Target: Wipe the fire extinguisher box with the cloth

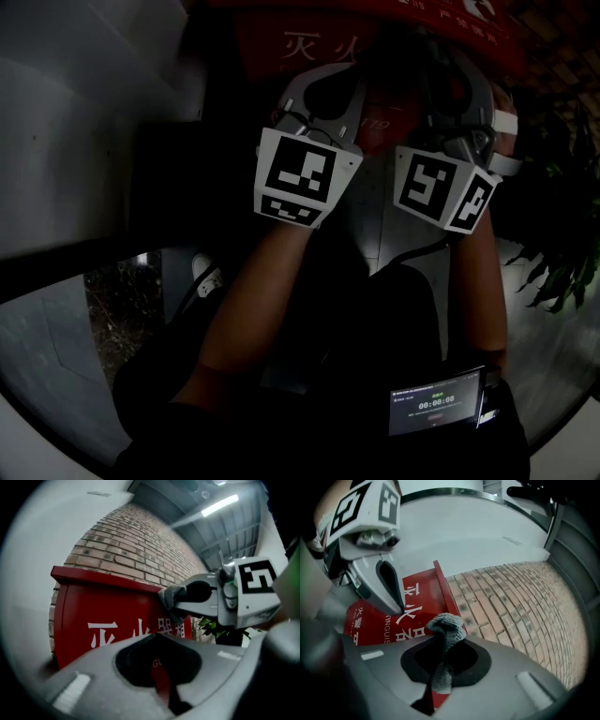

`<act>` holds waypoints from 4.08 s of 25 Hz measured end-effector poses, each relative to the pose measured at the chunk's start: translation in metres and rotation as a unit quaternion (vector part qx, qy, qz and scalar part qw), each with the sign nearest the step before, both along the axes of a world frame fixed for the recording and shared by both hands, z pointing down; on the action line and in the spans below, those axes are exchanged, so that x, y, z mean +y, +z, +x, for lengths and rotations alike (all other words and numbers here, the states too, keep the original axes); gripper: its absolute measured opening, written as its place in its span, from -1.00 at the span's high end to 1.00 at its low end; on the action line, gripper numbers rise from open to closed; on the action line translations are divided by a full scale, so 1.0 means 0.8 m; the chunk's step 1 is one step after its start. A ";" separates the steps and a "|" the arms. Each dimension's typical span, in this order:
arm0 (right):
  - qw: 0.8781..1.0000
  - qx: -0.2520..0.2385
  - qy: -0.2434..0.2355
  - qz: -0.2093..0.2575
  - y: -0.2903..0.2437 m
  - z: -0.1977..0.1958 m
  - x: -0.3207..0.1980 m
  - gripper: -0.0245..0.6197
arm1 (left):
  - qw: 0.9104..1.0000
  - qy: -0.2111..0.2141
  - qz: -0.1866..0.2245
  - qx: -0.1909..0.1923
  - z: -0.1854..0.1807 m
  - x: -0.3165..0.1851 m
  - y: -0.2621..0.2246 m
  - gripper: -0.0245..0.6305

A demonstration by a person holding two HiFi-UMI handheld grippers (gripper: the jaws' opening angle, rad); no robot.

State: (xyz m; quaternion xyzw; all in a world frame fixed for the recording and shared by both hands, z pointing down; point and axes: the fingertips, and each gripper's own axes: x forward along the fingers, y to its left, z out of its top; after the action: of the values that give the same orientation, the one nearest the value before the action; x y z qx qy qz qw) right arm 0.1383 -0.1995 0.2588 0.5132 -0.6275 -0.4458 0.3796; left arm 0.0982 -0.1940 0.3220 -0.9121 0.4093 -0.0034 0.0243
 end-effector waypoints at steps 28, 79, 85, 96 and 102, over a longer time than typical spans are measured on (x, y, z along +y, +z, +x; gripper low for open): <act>0.981 0.001 0.000 -0.192 0.288 -0.004 -0.004 0.82 | 0.998 0.004 -0.047 -0.028 0.004 -0.003 0.145 0.92; 0.918 -0.051 0.008 -0.394 0.413 -0.051 0.020 0.82 | 0.994 0.008 -0.089 -0.059 -0.058 0.001 0.235 0.92; 0.961 -0.073 -0.015 -0.266 0.249 -0.049 0.013 0.82 | 1.000 0.006 0.003 -0.022 -0.044 -0.004 0.102 0.92; 0.996 -0.074 -0.008 -0.053 0.036 -0.036 0.008 0.82 | 0.998 -0.013 0.056 -0.007 -0.033 -0.003 -0.031 0.92; 0.998 -0.062 -0.008 0.011 0.001 -0.059 -0.009 0.82 | 0.999 -0.022 0.032 -0.010 -0.052 -0.012 -0.020 0.92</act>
State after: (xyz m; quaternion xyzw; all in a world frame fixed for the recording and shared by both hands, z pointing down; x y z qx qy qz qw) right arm 0.0909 -0.2064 0.2597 0.5389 -0.6493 -0.4230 0.3302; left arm 0.0566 -0.2039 0.3060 -0.9017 0.4285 -0.0003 0.0575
